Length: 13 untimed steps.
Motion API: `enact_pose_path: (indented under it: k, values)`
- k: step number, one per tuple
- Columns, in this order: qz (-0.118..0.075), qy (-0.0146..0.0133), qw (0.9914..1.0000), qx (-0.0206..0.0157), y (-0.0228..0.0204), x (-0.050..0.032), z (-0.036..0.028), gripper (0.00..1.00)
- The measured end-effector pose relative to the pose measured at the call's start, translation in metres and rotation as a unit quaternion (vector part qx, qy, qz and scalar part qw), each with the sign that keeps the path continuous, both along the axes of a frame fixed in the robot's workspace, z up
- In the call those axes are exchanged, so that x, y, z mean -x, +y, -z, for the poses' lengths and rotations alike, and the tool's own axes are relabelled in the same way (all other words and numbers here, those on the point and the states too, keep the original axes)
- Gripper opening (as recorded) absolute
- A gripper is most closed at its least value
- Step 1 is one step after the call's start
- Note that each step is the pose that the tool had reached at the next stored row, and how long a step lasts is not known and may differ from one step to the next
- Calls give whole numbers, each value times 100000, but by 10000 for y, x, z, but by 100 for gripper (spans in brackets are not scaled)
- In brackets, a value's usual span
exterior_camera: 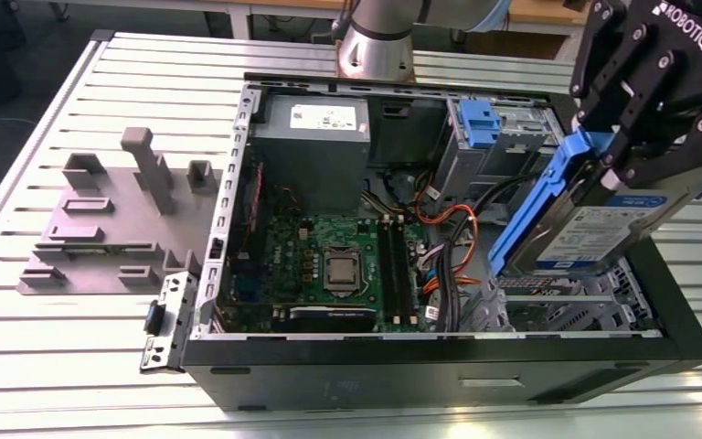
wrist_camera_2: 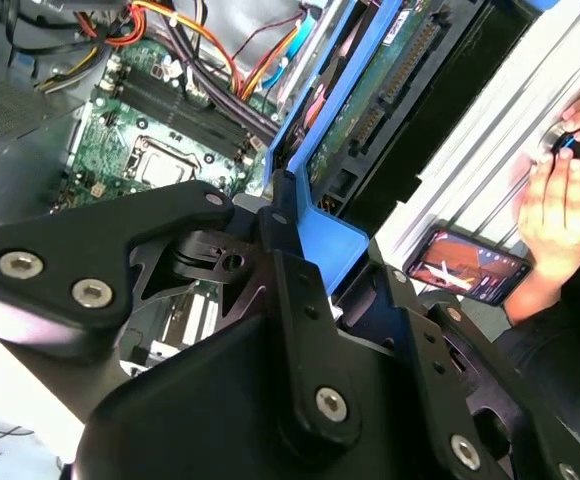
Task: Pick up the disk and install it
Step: 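Insert the disk into the insertion slot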
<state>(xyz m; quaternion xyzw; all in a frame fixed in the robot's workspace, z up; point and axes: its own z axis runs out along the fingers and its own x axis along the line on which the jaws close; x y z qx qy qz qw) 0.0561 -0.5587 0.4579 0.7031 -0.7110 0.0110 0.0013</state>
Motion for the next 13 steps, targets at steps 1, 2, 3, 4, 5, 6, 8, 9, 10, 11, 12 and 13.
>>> enact_pose_path:
  k: [1, 2, 3, 4, 5, 6, 8, 9, 10, 11, 12, 13]
  values:
    - [-1, 0, 100000, -1, 0, -19, 9, 36]
    - [3, -1, 100000, 0, 0, -35, 20, 36]
    - [5, -1, 100000, -8, 0, -51, 31, 36]
    - [4, -1, 100000, -5, 0, -67, 41, 36]
    - [3, 0, 100000, -2, 0, -83, 52, 36]
    - [1, 0, 100000, -2, 0, -96, 63, 36]
    - [0, 0, 100000, 1, 0, -122, 84, 36]
    - [0, 1, 100000, 0, 0, -134, 95, 36]
    - [-1, -1, 100000, -6, 0, -147, 106, 36]
    - [-1, -1, 100000, 1, 0, -157, 114, 36]
    - [0, 1, 100000, 8, 0, -163, 121, 36]
    - [2, 1, 100000, 6, 0, -165, 130, 36]
